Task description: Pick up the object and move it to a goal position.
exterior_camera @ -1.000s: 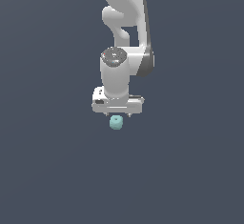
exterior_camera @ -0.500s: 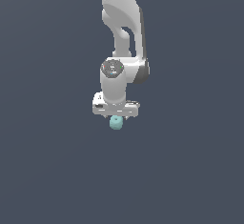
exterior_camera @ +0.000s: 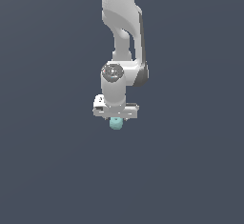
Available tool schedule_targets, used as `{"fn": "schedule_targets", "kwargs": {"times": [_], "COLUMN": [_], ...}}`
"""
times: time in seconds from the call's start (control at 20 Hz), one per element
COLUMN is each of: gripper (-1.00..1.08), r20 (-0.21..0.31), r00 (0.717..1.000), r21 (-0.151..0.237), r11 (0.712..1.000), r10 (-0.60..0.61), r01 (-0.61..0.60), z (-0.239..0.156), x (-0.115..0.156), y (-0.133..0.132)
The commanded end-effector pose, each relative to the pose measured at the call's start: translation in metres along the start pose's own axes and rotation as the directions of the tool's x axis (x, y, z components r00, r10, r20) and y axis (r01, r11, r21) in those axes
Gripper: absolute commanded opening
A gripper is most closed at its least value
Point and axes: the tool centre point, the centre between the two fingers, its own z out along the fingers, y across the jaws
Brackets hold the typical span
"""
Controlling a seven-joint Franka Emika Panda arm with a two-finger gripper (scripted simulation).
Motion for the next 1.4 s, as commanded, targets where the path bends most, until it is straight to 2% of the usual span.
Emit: {"fn": "schedule_targets", "kwargs": {"times": [0.0,0.45,0.5,1.1,1.35], "gripper": [1.00,1.00,-1.00,-1.00,-1.00], "r20": [0.001,0.000,0.000,0.000,0.000], "r00": [1.000,1.000,1.000,1.000,1.000], "r21": [0.000,0.000,0.000,0.000,0.000], "r11": [1.000,1.000,1.000,1.000,1.000], "r10": [0.000,0.001,0.001,0.001,0.001], "r01": [0.000,-0.001,-0.001,-0.001,-0.001], "z": [0.013,0.036,0.036,0.034,0.021], "x": [-0.001,0.000,0.000,0.000,0.004], "y": [0.000,0.000,0.000,0.000,-0.003]}}
